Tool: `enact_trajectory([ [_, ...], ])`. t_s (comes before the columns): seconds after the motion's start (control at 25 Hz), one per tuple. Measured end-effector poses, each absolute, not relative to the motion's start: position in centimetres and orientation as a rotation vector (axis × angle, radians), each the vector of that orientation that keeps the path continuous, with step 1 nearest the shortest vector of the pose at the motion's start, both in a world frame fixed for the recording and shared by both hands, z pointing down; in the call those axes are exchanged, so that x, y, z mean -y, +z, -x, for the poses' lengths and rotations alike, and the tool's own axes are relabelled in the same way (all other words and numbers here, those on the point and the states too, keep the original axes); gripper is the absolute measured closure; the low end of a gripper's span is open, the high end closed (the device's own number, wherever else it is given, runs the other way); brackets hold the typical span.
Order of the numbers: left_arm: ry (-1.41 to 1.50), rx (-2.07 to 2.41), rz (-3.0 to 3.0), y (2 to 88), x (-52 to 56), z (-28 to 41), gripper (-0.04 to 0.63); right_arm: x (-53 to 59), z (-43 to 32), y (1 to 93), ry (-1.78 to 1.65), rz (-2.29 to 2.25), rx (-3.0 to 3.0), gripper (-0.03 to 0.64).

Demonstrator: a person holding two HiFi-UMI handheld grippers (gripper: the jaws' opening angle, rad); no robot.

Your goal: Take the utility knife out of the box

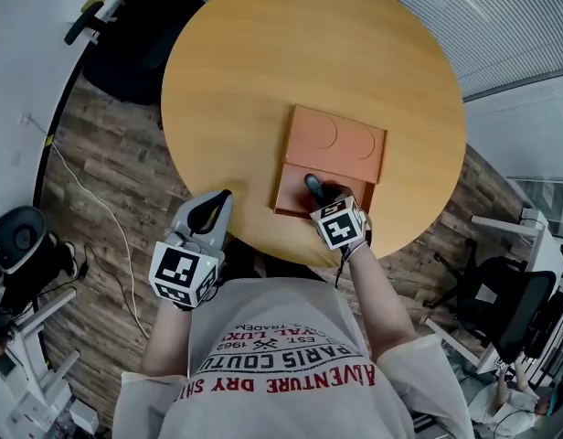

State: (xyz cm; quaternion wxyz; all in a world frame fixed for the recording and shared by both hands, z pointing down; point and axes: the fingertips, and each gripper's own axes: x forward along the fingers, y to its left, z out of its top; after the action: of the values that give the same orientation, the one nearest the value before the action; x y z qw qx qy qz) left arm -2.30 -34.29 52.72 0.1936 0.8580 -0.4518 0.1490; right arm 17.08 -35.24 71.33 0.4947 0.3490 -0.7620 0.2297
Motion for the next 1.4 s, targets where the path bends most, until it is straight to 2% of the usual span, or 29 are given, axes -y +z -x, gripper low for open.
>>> enact_trajectory([
  [0.48, 0.402, 1.268, -2.468, 50.8, 34.5, 1.9, 0.584, 35.7, -17.4, 66.4, 0.557, -0.947, 1.936, 0.483],
  [1.4, 0.337, 1.173, -2.694, 44.9, 35.2, -3.2, 0.584, 35.2, -18.6, 48.3, 0.424, -1.319, 2.394, 0.483],
])
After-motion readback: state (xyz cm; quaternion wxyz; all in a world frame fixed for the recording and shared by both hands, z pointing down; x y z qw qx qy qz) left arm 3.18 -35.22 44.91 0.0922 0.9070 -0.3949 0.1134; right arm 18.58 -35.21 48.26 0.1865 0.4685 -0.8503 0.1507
